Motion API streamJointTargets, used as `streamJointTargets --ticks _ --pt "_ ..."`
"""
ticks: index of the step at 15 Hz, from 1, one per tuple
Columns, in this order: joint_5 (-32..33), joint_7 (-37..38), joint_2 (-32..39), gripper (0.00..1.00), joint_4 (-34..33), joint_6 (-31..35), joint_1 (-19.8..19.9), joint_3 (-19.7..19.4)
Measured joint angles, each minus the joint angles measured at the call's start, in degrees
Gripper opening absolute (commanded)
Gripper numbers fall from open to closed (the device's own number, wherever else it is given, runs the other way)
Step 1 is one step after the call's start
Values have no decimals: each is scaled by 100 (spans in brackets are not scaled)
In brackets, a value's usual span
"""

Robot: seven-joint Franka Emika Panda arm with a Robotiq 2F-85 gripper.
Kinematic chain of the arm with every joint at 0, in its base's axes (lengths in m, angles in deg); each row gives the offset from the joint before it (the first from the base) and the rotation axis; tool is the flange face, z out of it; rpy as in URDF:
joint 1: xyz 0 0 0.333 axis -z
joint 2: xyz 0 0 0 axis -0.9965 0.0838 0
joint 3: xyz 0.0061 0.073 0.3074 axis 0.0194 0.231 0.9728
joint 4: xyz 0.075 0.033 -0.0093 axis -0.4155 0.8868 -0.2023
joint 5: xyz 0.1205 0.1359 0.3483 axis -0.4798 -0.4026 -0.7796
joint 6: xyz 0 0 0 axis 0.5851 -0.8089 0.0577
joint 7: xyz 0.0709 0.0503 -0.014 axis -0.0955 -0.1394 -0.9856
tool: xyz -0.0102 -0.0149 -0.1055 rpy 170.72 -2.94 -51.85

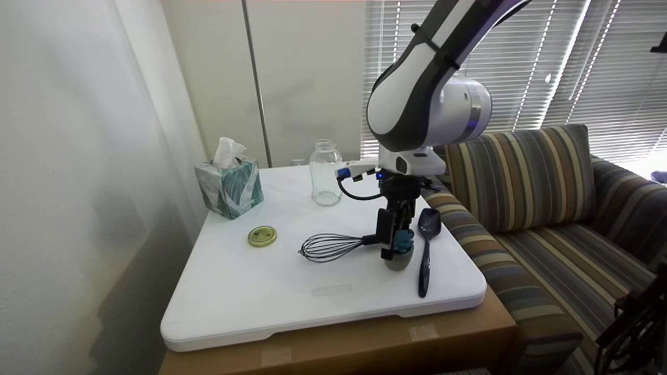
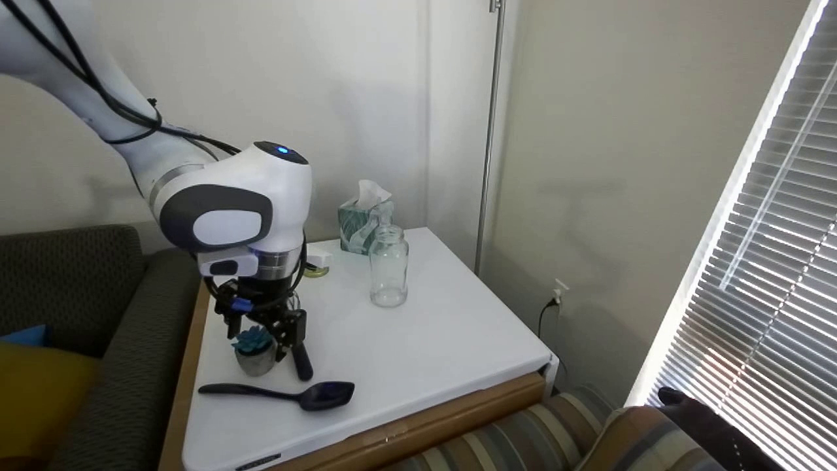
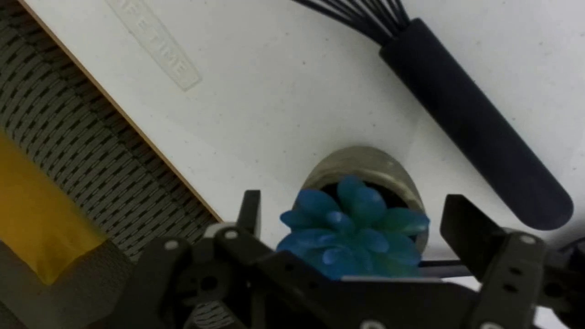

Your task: Remove the spoon from the jar and put it on the table, move the grey object backwards, put the whisk beside the spoon, and then move the glass jar forward

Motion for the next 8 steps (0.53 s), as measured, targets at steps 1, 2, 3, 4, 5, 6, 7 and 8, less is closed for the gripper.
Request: streamJointTargets --ticks 1,2,3,4,5,6,7,8 --pt "-3 0 0 92 19 65 3 32" --pt "-9 0 0 89 30 97 3 57" --pt "-19 0 0 89 33 107 -1 68" --pt "-42 1 0 91 33 108 -8 65" --pt "-84 1 0 94 34 108 -28 40" --pt "-138 1 0 98 34 108 -61 -2" --pt "-189 1 0 99 36 108 -117 -74" --pt "-254 1 0 100 39 108 -204 -178"
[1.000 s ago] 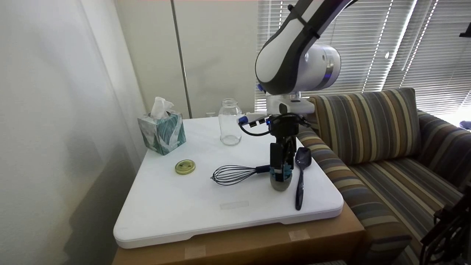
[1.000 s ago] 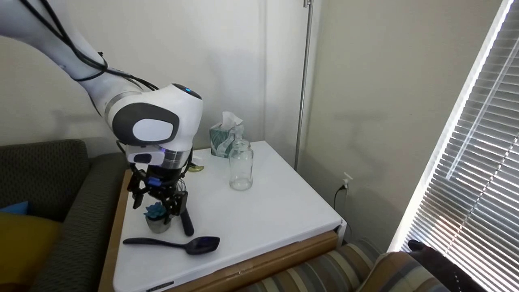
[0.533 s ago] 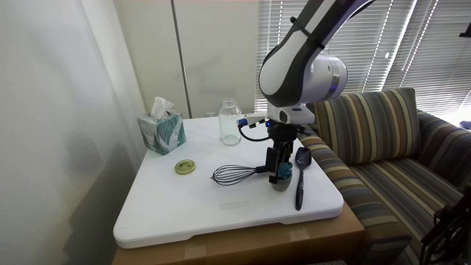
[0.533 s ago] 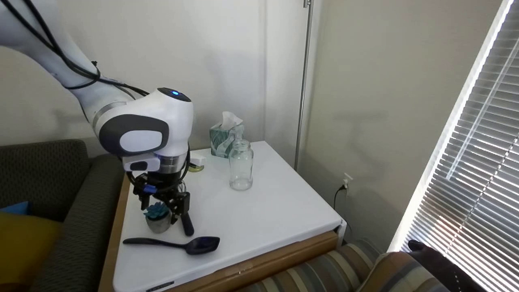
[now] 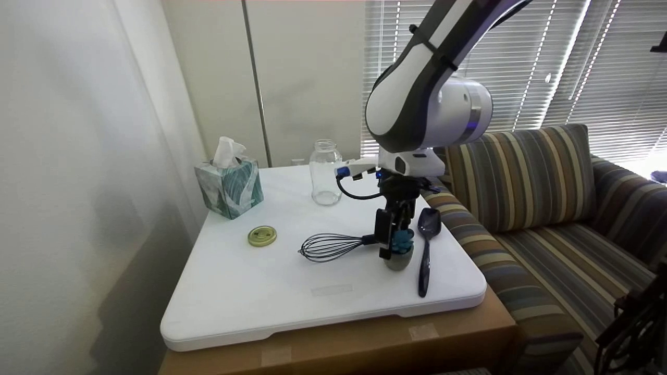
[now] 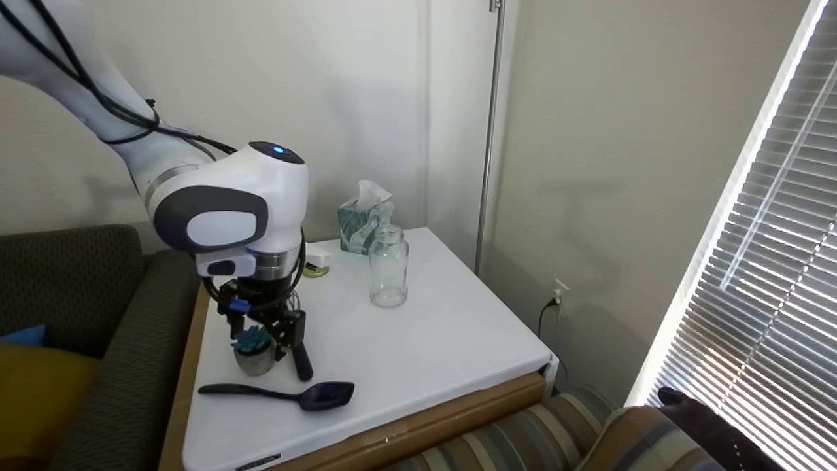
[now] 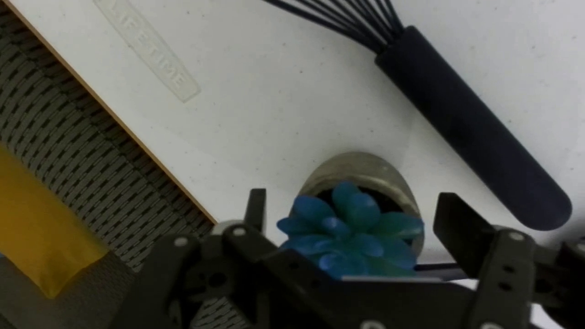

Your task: Remove the spoon from the jar and put it on the table, move the grey object backwards, put the whisk beside the spoon, and then move the glass jar forward

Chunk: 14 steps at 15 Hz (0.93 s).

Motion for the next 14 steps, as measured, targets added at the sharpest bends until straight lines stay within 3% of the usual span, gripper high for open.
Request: streamJointTargets --ticks 7,13,14 --pt "-371 2 1 100 96 -1 -864 -853" --pt "-414 7 2 100 248 -3 -1220 -1060" --pt "-414 7 3 76 263 -4 -1236 -1060"
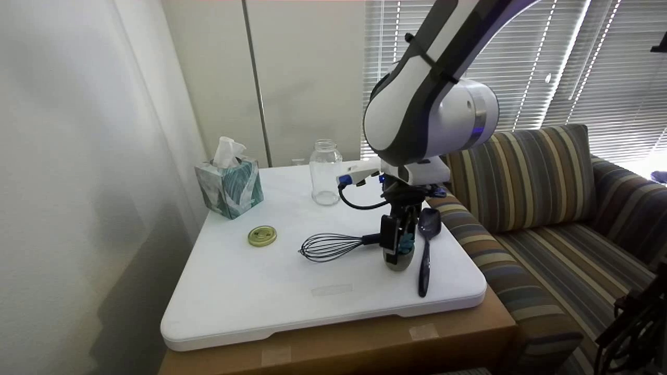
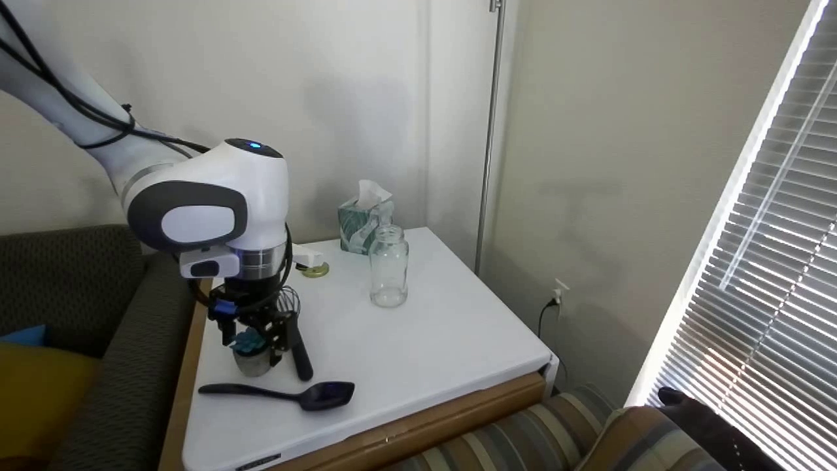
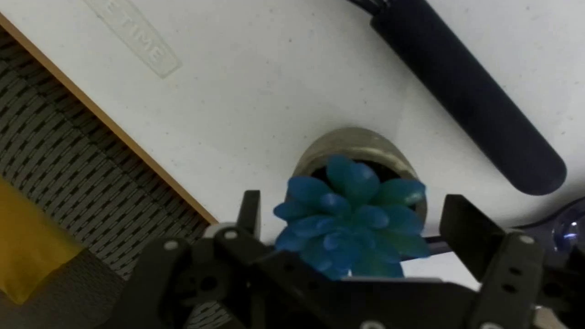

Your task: Remove the spoon from the jar and put it on the table, move the grey object backwards, put the whisk beside the spoon, and then move the glass jar forward

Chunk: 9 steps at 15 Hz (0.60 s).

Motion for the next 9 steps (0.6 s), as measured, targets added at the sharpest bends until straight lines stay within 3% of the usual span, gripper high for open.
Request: streamJointTargets --ticks 6,9 --pt "0 0 -2 42 37 -5 -16 5" --pt "0 0 -15 42 49 -11 -12 1"
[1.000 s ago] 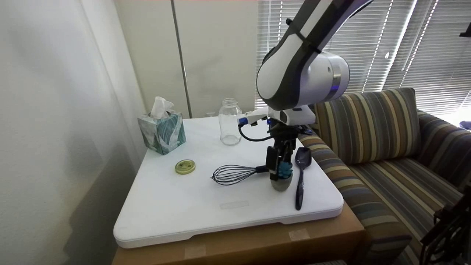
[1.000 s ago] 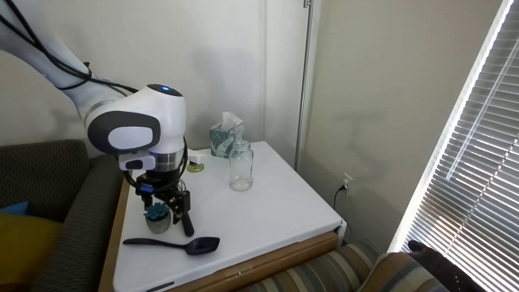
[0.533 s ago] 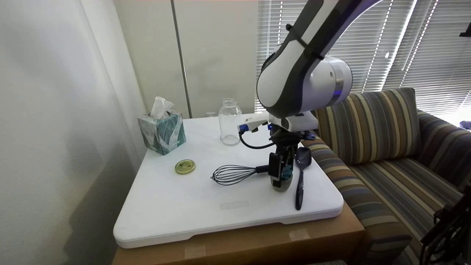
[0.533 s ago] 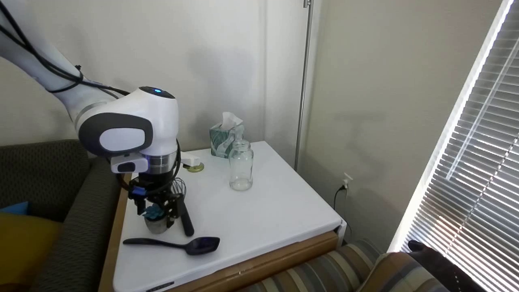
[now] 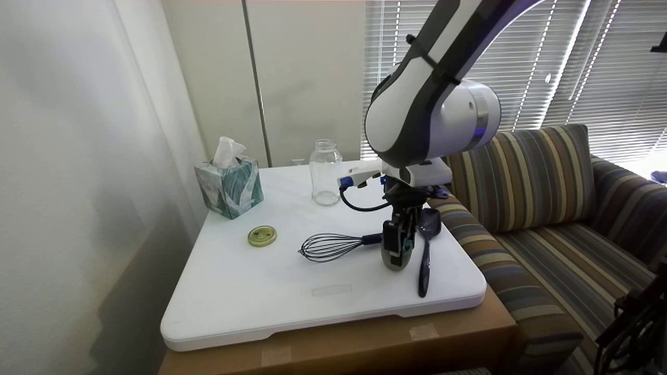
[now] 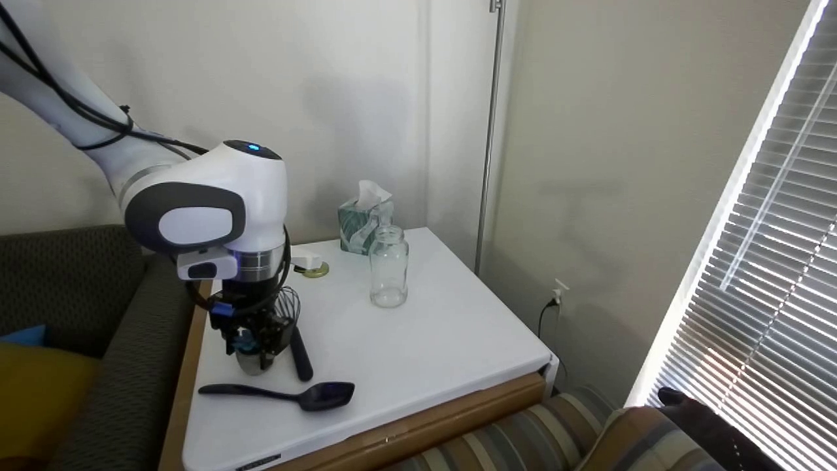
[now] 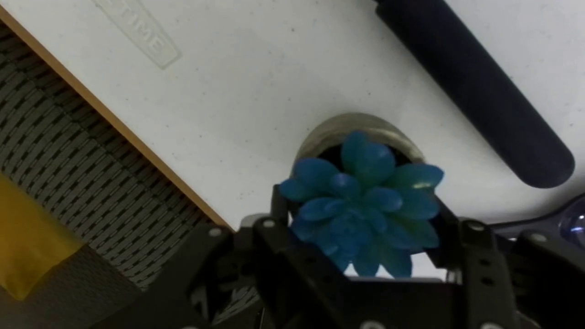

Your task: Remove the spoon from the jar and put it on the table, move the grey object backwards, put the whisk beside the spoon, and then move the glass jar forward

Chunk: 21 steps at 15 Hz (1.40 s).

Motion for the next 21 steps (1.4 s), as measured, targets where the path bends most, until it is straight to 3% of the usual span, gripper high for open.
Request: streamJointTargets --ticks 6,15,21 --pt "0 0 0 42 -3 2 -24 -38" --pt "-67 0 -10 42 -115 4 -353 -673" --pt "-791 1 24 42 -330 -159 -500 -1161"
